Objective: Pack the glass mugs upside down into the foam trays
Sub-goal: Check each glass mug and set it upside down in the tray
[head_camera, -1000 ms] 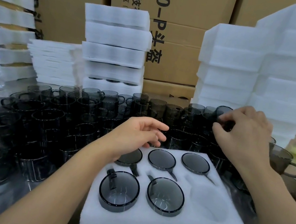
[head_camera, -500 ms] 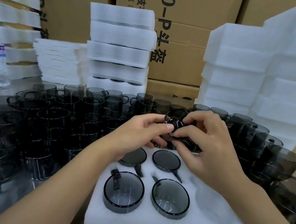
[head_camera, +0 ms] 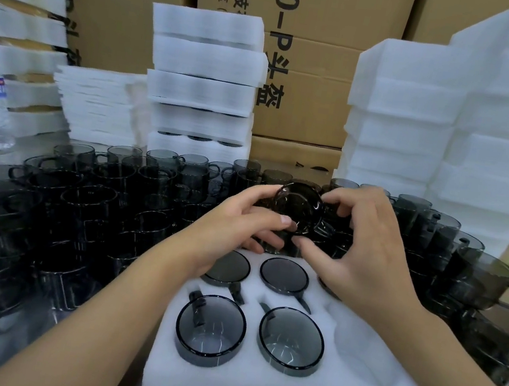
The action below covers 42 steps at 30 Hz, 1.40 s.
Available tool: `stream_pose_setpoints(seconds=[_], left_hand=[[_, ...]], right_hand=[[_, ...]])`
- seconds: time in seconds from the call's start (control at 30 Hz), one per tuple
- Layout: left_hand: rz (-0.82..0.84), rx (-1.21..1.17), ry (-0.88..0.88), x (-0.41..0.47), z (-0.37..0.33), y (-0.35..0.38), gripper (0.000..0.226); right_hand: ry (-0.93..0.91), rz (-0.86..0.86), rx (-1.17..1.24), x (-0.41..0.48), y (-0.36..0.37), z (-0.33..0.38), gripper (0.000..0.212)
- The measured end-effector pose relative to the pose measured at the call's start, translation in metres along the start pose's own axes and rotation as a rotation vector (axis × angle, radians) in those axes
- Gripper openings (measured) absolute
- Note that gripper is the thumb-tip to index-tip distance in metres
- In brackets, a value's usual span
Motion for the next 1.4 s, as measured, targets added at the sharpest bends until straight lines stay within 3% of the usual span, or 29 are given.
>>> stream_pose_setpoints(seconds=[0.3,0.53,0.7,0.9,1.07,1.23,1.4], left_hand=[[0.017,0.084,0.067,-0.002,-0.005,0.000,0.050],[0.001,0.024,0.053,-0.001,-0.003,0.000,0.038],[0.056,0.002,0.065,-0.003,-0.008,0.008,0.055],[0.164,-0.071,0.023,-0.004,-0.008,0.020,0.036],[0.179,-0.069,0.034,-0.005,-0.008,0.019,0.042],[0.185,-0.057,0.054,-0.006,-0.008,0.020,0.055],[0.174,-0.067,0.045,-0.004,-0.005,0.019,0.061]], right_hand=[[-0.008,-0.054,0.016,0.002,-0.006,-0.002,0.015],[-0.032,0.143,-0.006,0.001,0.012,0.005,0.041],[0.057,0.285,0.054,0.001,0.025,0.002,0.054],[0.152,0.335,0.126,0.001,0.026,-0.006,0.080],[0.164,0.308,0.188,0.002,0.025,-0.006,0.080],[0.205,0.256,0.322,-0.002,0.025,-0.012,0.064],[0.196,0.246,0.342,-0.003,0.025,-0.011,0.067]])
Point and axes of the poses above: each hand's wrist, its own x-axis towards the middle knuckle, its own y-axis out of the palm, z = x × y, the point moved 9 cm from there along x, towards the middle knuckle, and after that the axes turned 10 degrees about z, right-handed, at the moved point
